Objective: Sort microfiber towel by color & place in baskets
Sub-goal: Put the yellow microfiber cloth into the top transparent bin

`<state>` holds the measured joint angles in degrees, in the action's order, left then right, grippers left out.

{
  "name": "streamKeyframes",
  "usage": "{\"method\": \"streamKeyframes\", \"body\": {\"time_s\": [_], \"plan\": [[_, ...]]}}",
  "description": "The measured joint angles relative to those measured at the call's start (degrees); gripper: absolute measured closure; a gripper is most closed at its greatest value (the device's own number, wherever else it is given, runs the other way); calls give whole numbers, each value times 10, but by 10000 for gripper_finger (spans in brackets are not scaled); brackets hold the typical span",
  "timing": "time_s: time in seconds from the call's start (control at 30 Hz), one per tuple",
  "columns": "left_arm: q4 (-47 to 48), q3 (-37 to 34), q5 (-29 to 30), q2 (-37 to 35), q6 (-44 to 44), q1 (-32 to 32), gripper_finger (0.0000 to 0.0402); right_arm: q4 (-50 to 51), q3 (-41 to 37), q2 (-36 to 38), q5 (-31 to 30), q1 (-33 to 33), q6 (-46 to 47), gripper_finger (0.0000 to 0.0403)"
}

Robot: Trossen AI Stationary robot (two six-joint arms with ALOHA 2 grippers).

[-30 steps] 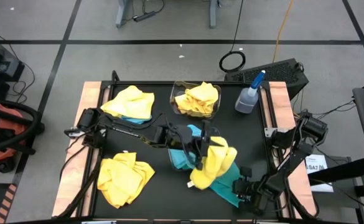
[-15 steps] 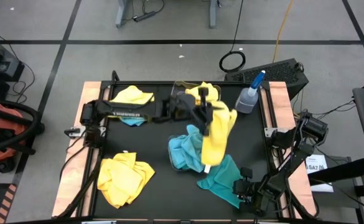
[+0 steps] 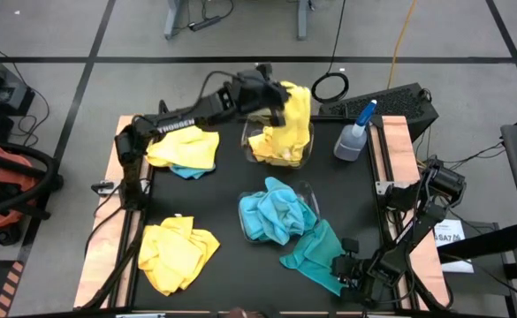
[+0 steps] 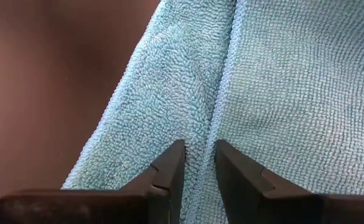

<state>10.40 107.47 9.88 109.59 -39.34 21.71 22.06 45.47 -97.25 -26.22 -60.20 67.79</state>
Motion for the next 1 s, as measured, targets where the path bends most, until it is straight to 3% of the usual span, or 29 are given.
{"method": "streamKeyframes", "body": {"time_s": [0.23,0.47,0.7,1.0], "plan": [[60,9,2,-1,-58,75,397,0,0,0,-2,0,5,319],[135,9,16,1,-85,108,397,0,0,0,-4,0,6,319],[106,9,99,0,-154,126,397,4,0,0,-9,1,21,319],[82,9,144,-18,-136,159,397,7,-1,-1,-22,1,68,319]]}}
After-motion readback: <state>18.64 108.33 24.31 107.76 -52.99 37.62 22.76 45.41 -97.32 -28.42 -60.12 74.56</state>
